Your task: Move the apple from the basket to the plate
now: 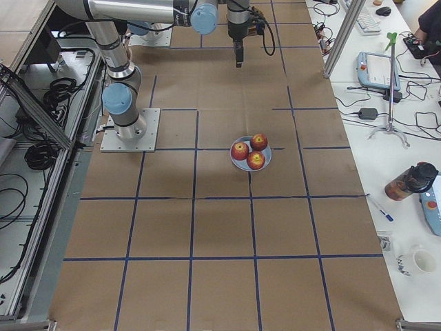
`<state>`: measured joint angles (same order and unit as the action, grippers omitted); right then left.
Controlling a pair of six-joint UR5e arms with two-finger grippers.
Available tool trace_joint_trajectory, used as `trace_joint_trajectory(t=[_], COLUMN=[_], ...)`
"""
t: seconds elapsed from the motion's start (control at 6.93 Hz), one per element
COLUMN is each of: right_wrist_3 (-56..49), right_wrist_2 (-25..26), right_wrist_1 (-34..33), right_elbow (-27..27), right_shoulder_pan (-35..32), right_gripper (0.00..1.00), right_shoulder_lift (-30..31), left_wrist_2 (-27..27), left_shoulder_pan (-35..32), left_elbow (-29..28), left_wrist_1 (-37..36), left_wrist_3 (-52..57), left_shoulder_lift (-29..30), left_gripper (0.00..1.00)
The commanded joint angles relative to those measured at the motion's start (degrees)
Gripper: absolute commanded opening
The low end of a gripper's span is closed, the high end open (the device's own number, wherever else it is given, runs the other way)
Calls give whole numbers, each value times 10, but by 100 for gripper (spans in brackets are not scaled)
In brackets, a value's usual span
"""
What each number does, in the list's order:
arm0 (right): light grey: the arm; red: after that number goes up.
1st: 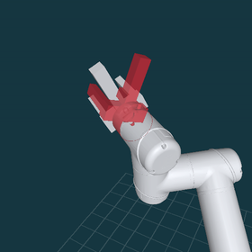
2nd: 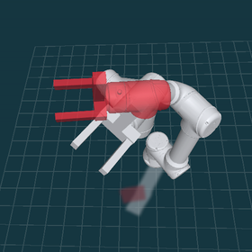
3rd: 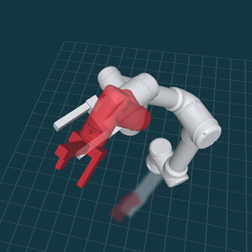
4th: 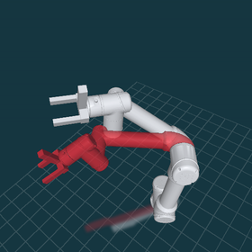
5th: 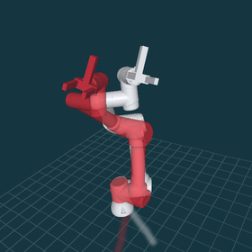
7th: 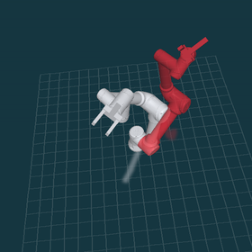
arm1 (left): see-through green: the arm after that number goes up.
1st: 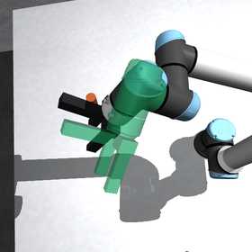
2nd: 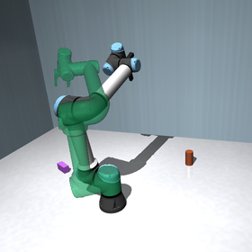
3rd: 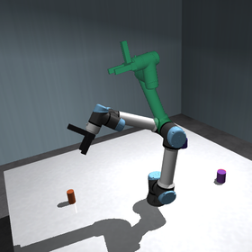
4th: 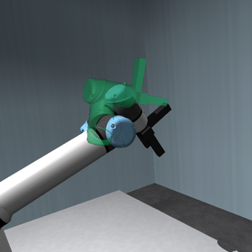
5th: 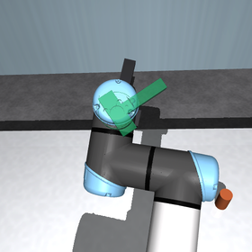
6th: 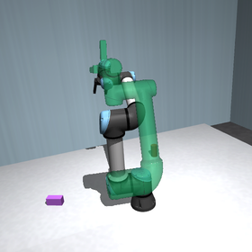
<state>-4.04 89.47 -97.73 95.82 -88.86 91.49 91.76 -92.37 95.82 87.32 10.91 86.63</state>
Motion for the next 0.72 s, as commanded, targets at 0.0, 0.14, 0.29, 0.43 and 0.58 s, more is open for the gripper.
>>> trace_joint_trajectory(t=[0.0, 0.14, 0.29, 0.43, 0.58], right_wrist_3=[0, 0, 0, 0, 0], right_wrist_2=[0, 0, 0, 0, 0], right_wrist_1=[0, 0, 0, 0, 0], right_elbow=[1, 1, 1, 1, 1], right_shoulder_pan=[0, 0, 0, 0, 0], right_gripper=[100, 100, 100, 100, 100], right_shoulder_lift=[0, 0, 0, 0, 0], left_wrist_2=[0, 0, 0, 0, 0], left_shoulder_pan=[0, 0, 0, 0, 3], left_elbow=[2, 2, 2, 2, 2], left_wrist_1=[0, -2, -1, -2, -3], left_wrist_3=[5, 6, 6, 5, 10], left_shoulder_lift=[-2, -3, -4, 1, 4], left_gripper=[98, 98, 98, 98, 98])
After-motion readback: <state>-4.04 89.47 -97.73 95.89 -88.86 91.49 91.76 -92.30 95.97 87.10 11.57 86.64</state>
